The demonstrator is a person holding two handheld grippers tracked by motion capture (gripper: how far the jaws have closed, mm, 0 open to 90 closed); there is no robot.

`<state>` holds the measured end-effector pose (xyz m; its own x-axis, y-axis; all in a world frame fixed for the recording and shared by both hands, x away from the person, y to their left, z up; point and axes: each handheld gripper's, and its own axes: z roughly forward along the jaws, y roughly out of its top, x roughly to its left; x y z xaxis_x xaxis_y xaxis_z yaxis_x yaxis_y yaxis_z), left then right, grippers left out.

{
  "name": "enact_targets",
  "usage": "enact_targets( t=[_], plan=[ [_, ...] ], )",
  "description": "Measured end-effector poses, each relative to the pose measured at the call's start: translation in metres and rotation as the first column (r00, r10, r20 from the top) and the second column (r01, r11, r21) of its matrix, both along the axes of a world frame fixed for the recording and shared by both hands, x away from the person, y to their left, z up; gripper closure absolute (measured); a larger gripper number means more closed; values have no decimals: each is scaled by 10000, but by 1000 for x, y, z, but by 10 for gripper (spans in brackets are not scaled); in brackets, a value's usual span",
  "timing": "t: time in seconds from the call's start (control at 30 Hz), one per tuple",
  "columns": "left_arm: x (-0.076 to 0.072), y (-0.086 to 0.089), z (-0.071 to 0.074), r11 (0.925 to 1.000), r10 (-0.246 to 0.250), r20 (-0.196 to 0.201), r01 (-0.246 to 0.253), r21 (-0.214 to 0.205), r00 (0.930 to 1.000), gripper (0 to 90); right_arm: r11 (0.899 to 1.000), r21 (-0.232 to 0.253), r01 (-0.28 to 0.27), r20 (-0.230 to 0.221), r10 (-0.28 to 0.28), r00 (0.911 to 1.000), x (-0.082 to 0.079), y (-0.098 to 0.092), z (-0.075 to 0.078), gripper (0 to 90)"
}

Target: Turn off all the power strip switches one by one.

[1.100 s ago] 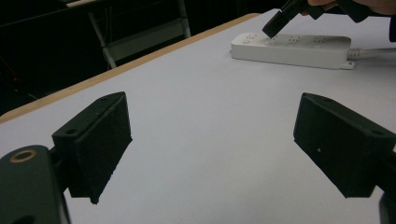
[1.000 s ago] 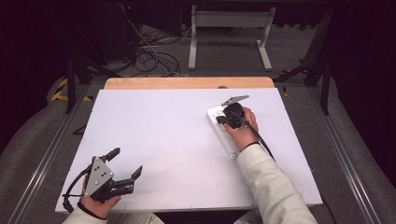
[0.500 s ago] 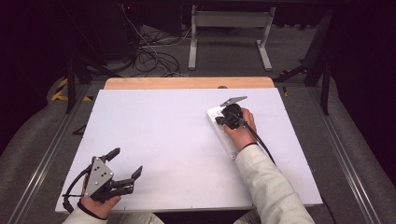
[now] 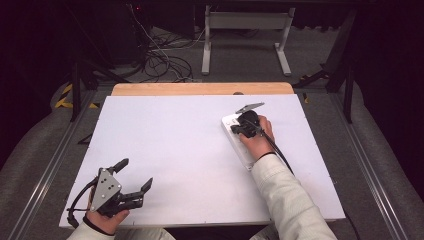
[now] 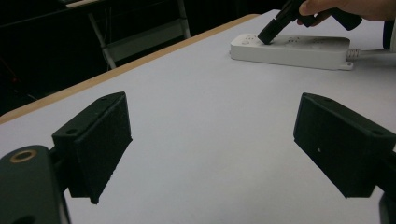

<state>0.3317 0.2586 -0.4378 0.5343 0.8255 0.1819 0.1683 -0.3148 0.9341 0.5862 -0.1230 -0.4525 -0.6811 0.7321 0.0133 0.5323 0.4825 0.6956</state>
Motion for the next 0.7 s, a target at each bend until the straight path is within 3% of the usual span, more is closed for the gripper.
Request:
enact_targets(
  t=[0.7],
  plan=[
    [-2, 0, 0, 10000, -25, 12, 25, -2, 10000, 119, 9990, -346, 271, -97, -274, 9996, -1, 5, 1, 900]
  ],
)
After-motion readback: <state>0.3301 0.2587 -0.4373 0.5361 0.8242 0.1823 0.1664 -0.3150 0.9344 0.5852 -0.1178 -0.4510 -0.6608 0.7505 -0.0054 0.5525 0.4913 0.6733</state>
